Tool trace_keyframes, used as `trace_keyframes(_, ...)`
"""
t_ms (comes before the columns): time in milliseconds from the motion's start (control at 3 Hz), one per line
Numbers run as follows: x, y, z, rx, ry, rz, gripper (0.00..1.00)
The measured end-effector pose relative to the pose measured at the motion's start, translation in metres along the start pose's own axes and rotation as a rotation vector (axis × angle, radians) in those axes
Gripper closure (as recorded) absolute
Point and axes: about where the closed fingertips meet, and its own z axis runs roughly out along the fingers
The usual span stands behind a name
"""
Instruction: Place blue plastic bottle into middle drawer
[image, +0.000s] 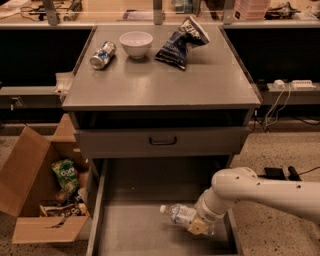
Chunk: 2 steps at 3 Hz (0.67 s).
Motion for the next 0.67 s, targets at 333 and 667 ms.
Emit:
trace_keyframes(333,-0.002,-0.006,0.026,-0.011,0.019,0.002,0.77)
trace_keyframes(667,-0.005,-0.008,0.044,-0.032,0.033,0.001,0.54)
